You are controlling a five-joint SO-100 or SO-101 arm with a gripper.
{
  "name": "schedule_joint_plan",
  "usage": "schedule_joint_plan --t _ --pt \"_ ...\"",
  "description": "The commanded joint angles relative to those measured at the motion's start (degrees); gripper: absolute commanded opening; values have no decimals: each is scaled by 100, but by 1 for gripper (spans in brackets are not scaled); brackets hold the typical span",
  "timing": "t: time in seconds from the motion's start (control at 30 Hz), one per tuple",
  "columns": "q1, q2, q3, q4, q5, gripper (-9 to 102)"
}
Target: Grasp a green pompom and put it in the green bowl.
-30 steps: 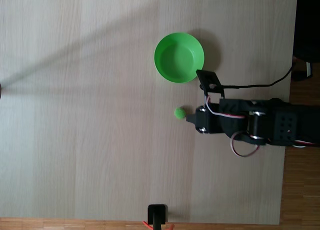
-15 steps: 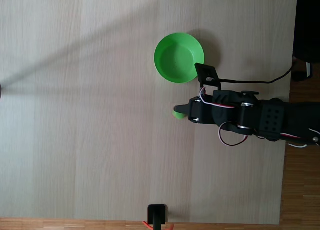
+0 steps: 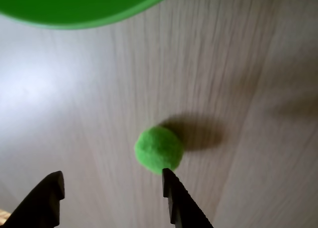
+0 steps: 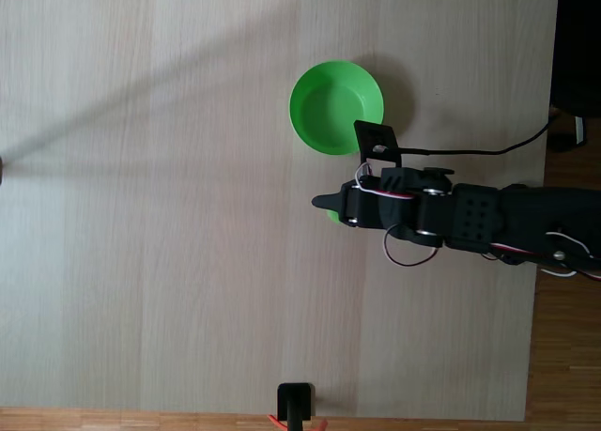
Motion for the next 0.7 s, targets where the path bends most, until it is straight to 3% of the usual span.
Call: schedule_joint_plan --t 0.0,0.67 --pt "-44 -97 -272 9 -26 23" --pt "-308 -510 -176 18 -26 23"
